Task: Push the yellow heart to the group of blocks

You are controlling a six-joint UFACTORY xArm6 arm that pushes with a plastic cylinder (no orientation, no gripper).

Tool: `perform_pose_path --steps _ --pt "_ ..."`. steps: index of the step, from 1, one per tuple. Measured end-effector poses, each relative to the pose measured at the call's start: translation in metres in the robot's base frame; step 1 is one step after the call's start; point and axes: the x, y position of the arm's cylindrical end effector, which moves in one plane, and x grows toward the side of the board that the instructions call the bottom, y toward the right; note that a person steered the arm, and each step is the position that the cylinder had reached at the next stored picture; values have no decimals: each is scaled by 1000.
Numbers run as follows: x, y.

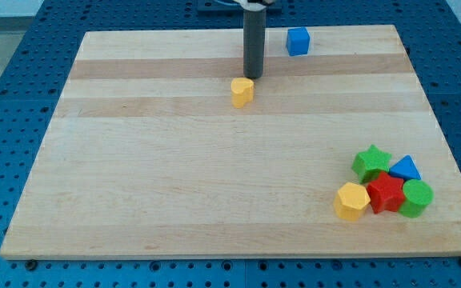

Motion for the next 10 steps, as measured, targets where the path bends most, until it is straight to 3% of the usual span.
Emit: perform_pose_path --steps 2,3,4,5,6,7,10 --pt "92 16" --pt "80 22" --pt "39 2" --pt "60 -38" --pt "117 -13" --pt "155 48" --pt "151 -13"
